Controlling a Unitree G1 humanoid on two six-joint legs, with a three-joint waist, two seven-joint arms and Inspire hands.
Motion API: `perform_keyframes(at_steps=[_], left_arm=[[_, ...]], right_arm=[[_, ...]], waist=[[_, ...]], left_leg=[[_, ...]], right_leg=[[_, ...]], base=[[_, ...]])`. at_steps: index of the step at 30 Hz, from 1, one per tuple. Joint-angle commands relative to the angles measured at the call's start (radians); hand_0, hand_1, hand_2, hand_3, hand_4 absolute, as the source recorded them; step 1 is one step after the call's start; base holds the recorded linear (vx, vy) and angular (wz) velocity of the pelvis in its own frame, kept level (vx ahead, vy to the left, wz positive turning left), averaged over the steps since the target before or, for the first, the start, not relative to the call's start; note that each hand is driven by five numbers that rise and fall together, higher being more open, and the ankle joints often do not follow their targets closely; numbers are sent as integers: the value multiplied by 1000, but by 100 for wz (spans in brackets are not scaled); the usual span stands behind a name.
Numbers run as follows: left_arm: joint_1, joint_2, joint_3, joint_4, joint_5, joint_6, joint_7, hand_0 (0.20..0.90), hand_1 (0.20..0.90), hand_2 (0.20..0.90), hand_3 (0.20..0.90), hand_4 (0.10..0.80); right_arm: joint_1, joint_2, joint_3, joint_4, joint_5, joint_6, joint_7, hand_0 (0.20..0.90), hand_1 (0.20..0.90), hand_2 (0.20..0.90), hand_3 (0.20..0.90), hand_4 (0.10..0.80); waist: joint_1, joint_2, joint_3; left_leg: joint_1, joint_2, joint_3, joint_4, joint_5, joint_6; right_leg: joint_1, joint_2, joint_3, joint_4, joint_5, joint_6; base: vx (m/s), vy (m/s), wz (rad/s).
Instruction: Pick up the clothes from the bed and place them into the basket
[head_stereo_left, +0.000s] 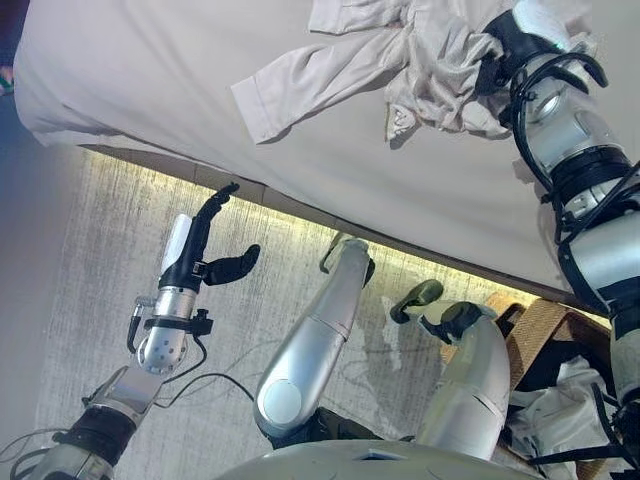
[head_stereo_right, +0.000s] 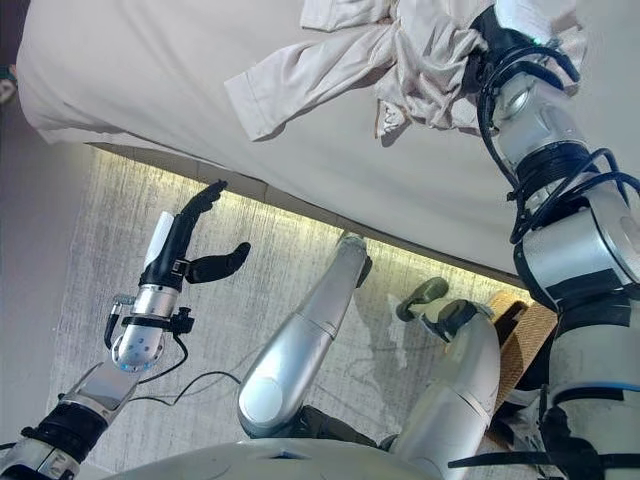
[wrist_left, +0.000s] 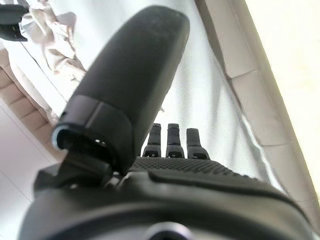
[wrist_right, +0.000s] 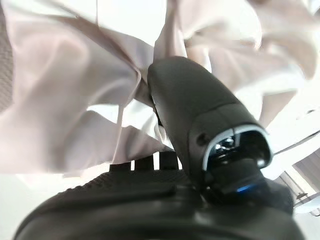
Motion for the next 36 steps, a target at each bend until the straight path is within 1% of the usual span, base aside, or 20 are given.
perform_keyframes(at_steps=[1,4,7,9,10,11,12,15,17,18,21,22,23,26,28,30,32,34,36], left_arm=[[-8,6,47,-58,-6,-72,30,900,900,900,900,800],[-15,-2,47,-50,-3,-62,17,900,900,900,900,800],[-29,-14,50,-37,4,-48,2,900,900,900,900,800],[-40,-17,54,-31,6,-43,-6,900,900,900,900,800],[-41,-15,57,-29,0,-42,-14,900,900,900,900,800],[-43,-17,59,-27,2,-36,-20,900,900,900,900,800],[-48,-18,55,-24,5,-32,-21,900,900,900,900,800],[-55,-21,45,-4,11,-17,-25,900,900,900,900,800],[-58,-20,43,11,12,0,-31,900,900,900,900,800],[-56,-20,45,19,15,12,-39,900,900,900,900,800],[-55,-24,44,50,16,35,-44,900,900,900,900,800],[-57,-25,41,68,23,39,-43,900,900,900,900,800],[-56,-28,39,80,24,45,-40,900,900,900,900,800],[-43,-36,43,133,38,49,-52,900,900,900,900,800],[-38,-35,45,146,39,53,-64,900,900,900,900,800],[-33,-34,51,177,34,45,-81,900,900,900,900,800],[-33,-34,51,196,34,30,-85,900,900,900,900,800],[-40,-35,61,217,25,36,-92,900,900,900,900,800],[-47,-40,66,242,20,24,-108,900,900,900,900,800]], right_arm=[[-46,-38,4,-100,12,-66,-33,300,300,300,200,100],[-28,-45,-11,-108,11,-65,-24,300,300,300,200,100],[-8,-57,-35,-96,10,-80,-9,300,300,300,200,100],[-1,-73,-47,-102,28,-80,-11,300,300,300,200,100],[8,-82,-52,-111,39,-76,-13,300,300,300,200,100],[16,-91,-58,-113,47,-82,-10,300,300,300,200,100],[24,-100,-66,-119,61,-86,-21,300,300,300,200,100],[45,-123,-82,-136,87,-122,-28,300,300,300,200,100],[54,-147,-89,-154,109,-148,-23,300,300,300,200,100],[69,-164,-99,-183,129,-164,-36,300,300,300,200,100],[102,-198,-128,-243,165,-182,-30,300,300,300,200,100],[122,-215,-144,-264,176,-194,-28,300,300,300,200,100],[138,-230,-155,-272,190,-210,-20,300,300,300,200,100],[207,-277,-208,-335,232,-229,-19,300,300,300,200,100],[229,-287,-228,-361,263,-227,-23,300,300,300,200,100],[264,-300,-279,-399,301,-232,-12,300,300,300,200,100],[293,-311,-314,-428,292,-231,-35,300,300,300,200,100],[330,-336,-356,-464,295,-240,-21,300,300,300,200,100],[385,-362,-413,-524,299,-218,-20,300,300,300,200,100]], waist=[[-3,19,-43],[-15,15,-43],[-27,6,-43],[-38,-4,-46],[-44,-10,-60],[-49,-16,-75],[-57,-19,-90],[-81,-35,-131],[-95,-45,-157],[-111,-55,-181],[-148,-73,-231],[-167,-81,-257],[-180,-85,-276],[-232,-101,-347],[-243,-105,-365],[-269,-108,-391],[-288,-112,-407],[-311,-115,-426],[-337,-121,-442]], left_leg=[[103,-35,132,-18,-46,101],[192,-18,140,-95,-27,92],[321,4,145,-203,-3,81],[394,24,148,-278,18,73],[424,35,152,-317,28,69],[448,43,152,-353,40,64],[463,55,156,-404,83,64],[536,83,164,-506,117,50],[580,95,166,-565,133,45],[615,101,173,-608,146,41],[682,112,201,-690,165,34],[715,116,214,-726,174,32],[733,120,223,-753,183,31],[800,136,262,-830,201,28],[822,143,275,-859,208,25],[853,152,293,-897,215,21],[870,156,300,-925,220,19],[890,162,316,-952,220,17],[912,168,333,-981,223,14]], right_leg=[[190,91,-77,-7,-27,-25],[271,78,-70,-67,-5,-12],[381,62,-67,-146,18,6],[453,59,-68,-213,39,16],[484,62,-68,-258,54,21],[509,68,-70,-299,69,24],[527,72,-83,-353,110,18],[597,95,-79,-476,153,31],[636,110,-76,-546,173,39],[663,123,-69,-599,190,46],[718,153,-48,-703,220,63],[744,166,-35,-748,236,73],[757,171,-28,-779,250,79],[800,188,-6,-859,287,98],[813,192,2,-885,300,104],[829,197,21,-920,316,115],[835,203,39,-942,327,123],[842,209,59,-964,335,131],[847,213,81,-991,350,141]], base=[[39,34,-1],[50,36,-17],[69,30,-19],[47,12,-16],[71,18,-25],[-28,39,-25],[-32,52,-22],[4,30,-20],[48,18,-30],[70,16,-25],[82,12,-29],[101,18,-24],[115,18,-29],[128,-8,-28],[74,-15,-29],[57,-14,-48],[31,-32,-43],[42,-41,-34],[51,-45,-9]])
